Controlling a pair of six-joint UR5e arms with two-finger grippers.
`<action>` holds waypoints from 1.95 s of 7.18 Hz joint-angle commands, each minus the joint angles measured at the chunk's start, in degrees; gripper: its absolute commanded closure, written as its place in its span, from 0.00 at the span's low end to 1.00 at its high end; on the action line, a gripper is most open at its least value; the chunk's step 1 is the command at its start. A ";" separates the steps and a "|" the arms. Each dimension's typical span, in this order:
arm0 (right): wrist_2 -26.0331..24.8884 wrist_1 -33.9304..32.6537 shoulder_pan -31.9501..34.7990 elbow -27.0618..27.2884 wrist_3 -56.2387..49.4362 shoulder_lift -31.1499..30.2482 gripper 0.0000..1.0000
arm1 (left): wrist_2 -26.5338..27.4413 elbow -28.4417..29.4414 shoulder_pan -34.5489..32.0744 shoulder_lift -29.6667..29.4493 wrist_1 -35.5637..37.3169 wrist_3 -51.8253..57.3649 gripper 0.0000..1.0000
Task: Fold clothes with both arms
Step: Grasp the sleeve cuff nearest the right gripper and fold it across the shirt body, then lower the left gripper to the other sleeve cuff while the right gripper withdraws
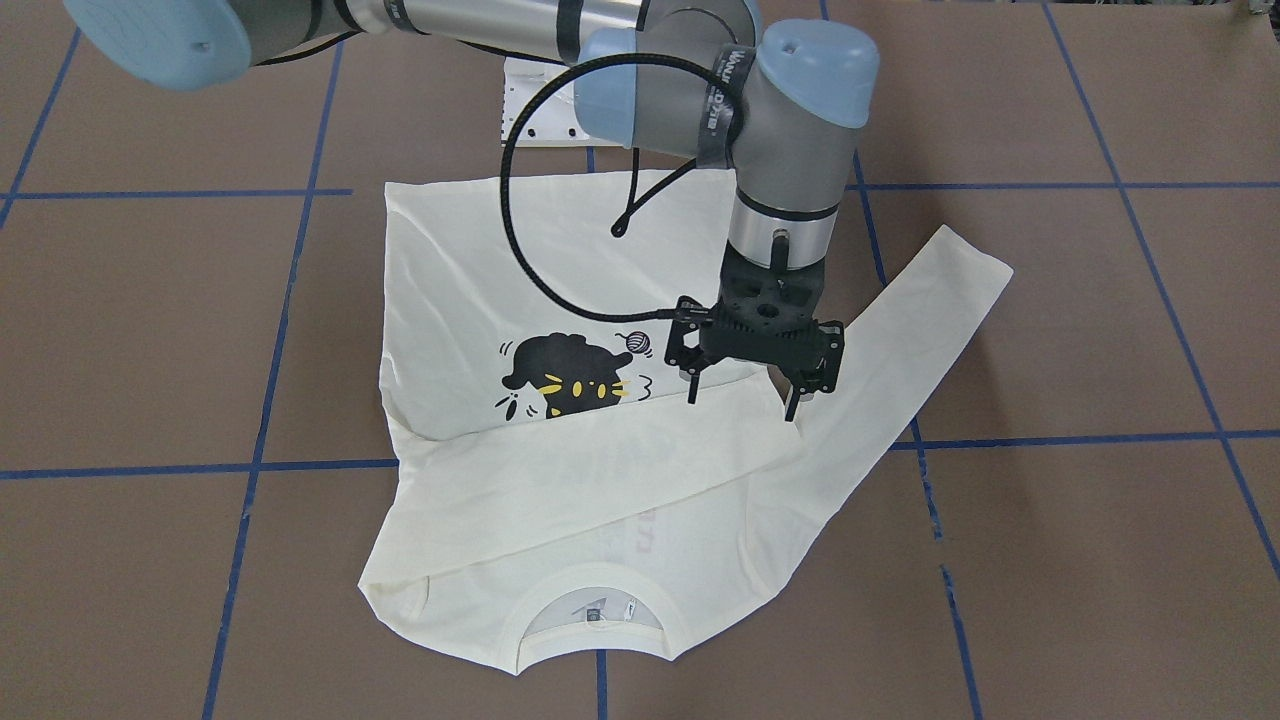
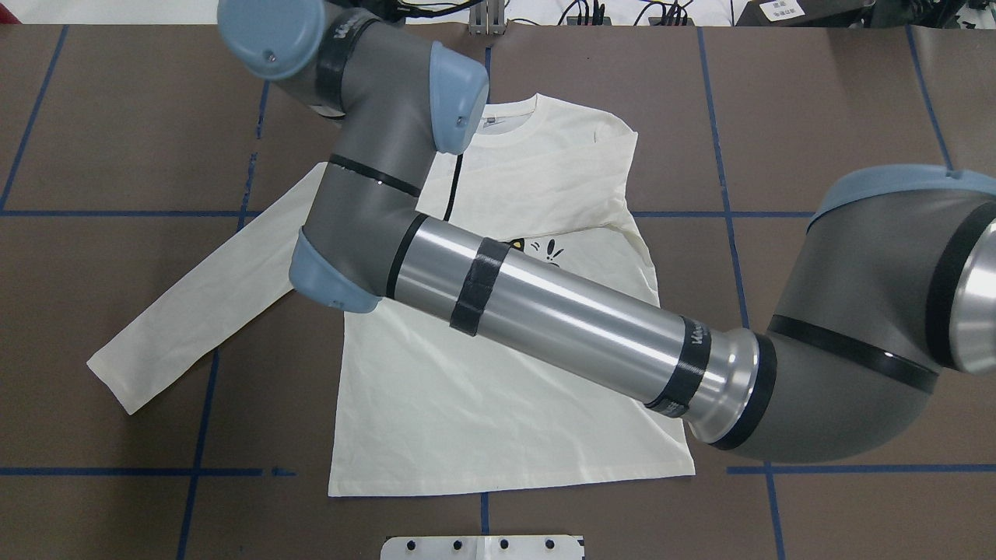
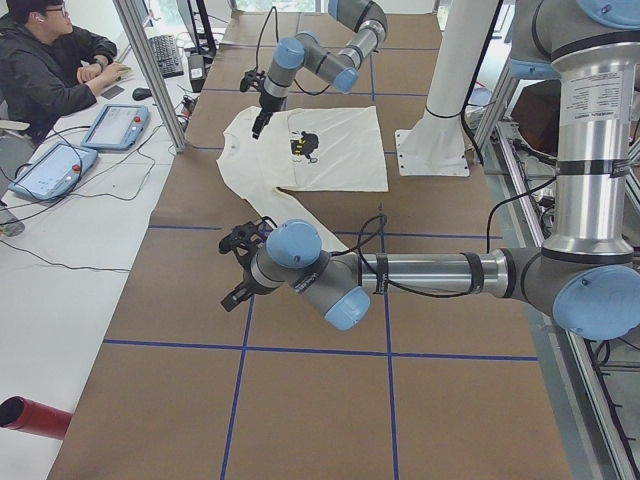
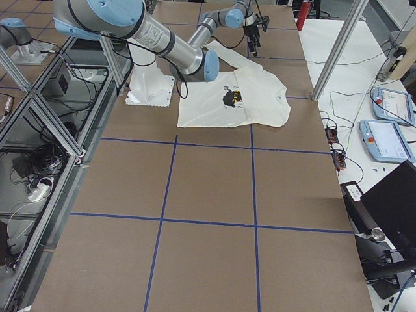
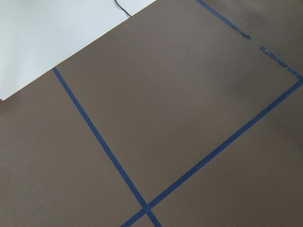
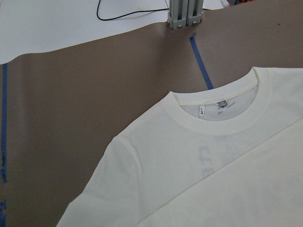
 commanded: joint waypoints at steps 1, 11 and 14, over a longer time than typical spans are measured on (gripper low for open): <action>7.66 -1.77 5.66 16.05 -9.31 -12.30 0.00 | 0.85 -1.92 7.80 -0.25 -4.25 -8.72 0.00; 31.50 0.05 30.63 48.04 -57.95 -63.07 0.00 | 40.30 -17.84 62.92 17.07 -9.44 -50.46 0.04; 31.51 0.06 30.55 48.65 -57.69 -63.09 0.00 | 42.34 -17.32 64.46 16.98 -7.78 -50.74 0.35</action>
